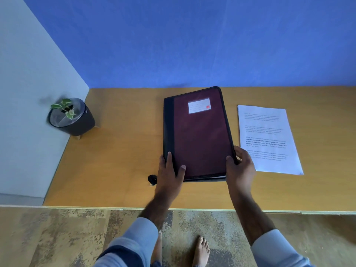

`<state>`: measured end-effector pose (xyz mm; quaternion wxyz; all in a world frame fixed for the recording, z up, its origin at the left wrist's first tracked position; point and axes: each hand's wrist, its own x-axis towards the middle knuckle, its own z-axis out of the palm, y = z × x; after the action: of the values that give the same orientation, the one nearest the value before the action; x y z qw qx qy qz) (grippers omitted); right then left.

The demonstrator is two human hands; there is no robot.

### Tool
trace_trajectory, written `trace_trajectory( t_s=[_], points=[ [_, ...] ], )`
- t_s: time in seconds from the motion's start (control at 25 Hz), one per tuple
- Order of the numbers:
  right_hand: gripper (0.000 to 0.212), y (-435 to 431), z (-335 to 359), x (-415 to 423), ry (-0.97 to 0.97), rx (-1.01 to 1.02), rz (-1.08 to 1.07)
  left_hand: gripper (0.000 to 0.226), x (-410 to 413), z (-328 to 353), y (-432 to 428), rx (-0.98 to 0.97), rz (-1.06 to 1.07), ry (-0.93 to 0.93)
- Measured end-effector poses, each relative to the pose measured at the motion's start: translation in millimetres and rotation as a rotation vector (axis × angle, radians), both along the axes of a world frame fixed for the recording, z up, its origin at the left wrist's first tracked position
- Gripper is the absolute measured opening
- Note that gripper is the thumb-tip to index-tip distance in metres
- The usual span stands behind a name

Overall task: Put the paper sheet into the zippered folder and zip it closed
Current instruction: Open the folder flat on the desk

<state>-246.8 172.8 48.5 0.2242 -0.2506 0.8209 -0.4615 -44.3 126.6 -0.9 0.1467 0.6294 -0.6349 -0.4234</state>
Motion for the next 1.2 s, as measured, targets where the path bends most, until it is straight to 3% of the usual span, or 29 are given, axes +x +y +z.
trace_trajectory(
  t_s=[0.16, 0.32, 0.48, 0.64, 0.76, 0.84, 0.92, 1.04, 1.2],
  points=[
    [0.036, -13, 44, 42, 0.102, -0.198, 0.017, 0.066, 24, 16, -23, 0.05, -0.079, 0.018],
    [0.034, -25, 79, 115, 0.239, -0.396, 0.295, 0.046, 60, 61, -66, 0.105, 0.052, 0.311],
    [0.05, -45, 88, 180, 0.39, -0.379, 0.661, 0.073, 105, 106, -108, 0.288, 0.21, 0.709],
    [0.058, -65, 79, 221, 0.523, -0.298, 0.929, 0.085, 153, 146, -140, 0.347, 0.112, 1.009],
    [0.06, -68, 52, 224, 0.544, -0.231, 1.056, 0.073, 176, 149, -153, 0.265, 0.072, 0.747],
    [0.061, -67, 29, 207, 0.417, -0.073, 0.958, 0.064, 184, 140, -158, 0.172, 0.137, 0.563],
    [0.067, -63, 4, 176, 0.372, 0.145, 0.797, 0.054, 191, 128, -160, 0.138, 0.196, 0.594],
    [0.074, -55, -29, 122, 0.476, 0.424, 0.661, 0.049, 212, 99, -169, 0.143, 0.284, 0.583],
    [0.073, -38, -51, 71, 0.517, 0.605, 0.529, 0.05, 223, 65, -174, 0.116, 0.402, 0.336]
  ],
)
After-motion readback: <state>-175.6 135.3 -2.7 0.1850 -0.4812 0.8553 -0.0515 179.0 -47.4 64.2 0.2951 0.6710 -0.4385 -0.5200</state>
